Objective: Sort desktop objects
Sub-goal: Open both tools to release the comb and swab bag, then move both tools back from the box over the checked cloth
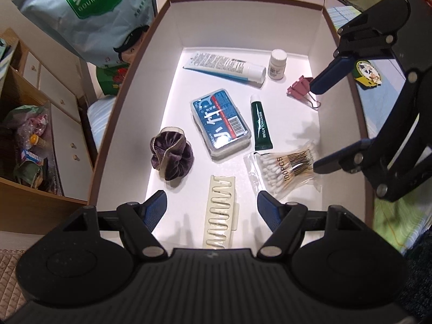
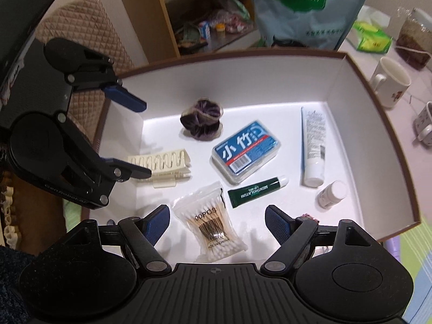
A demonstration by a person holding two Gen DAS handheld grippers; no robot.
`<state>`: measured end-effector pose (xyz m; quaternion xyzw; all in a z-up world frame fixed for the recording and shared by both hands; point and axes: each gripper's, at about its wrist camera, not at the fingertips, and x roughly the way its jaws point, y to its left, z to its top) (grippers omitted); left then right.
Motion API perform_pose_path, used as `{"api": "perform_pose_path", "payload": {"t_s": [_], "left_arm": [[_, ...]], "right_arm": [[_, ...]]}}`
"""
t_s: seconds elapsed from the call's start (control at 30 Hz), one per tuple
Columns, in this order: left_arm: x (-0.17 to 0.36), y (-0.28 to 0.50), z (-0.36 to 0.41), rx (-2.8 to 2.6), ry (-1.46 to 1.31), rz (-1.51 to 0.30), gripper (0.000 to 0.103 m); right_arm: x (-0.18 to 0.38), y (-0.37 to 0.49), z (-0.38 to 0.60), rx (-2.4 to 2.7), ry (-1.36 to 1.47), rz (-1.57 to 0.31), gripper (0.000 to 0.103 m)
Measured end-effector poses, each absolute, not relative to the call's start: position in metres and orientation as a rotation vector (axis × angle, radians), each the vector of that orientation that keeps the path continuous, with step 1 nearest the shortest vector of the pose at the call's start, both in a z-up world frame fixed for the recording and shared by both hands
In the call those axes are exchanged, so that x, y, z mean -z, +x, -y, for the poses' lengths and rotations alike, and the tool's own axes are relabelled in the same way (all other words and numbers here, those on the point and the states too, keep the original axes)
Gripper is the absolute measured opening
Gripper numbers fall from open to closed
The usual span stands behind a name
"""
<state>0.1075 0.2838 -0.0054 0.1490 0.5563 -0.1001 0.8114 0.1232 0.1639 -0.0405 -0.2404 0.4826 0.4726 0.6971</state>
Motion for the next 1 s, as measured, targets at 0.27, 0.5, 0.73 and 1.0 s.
{"api": "perform_pose_path", "payload": {"t_s": [0.27, 0.5, 0.73, 1.0], "left_arm": [[-0.016, 0.086, -0.266, 0.162, 0.316, -1.158, 0.071], [-0.027, 0.07, -0.243, 0.105, 0.313, -1.147, 0.072], [-0.042, 0.06, -0.21, 0.056, 0.299, -1.122, 0.074], [-0.048, 0.061, -0.165, 0.035, 0.295, -1.112, 0.074]], "right_arm": [[0.014, 0.118, -0.132, -1.094, -0.473, -0.991, 0.08], [-0.003, 0.114, -0.102, -1.129, -0.437, -0.932, 0.08], [-0.014, 0.117, -0.059, -1.152, -0.407, -0.907, 0.081], [-0.018, 0.13, -0.002, -1.125, -0.384, -0.906, 0.081]]}}
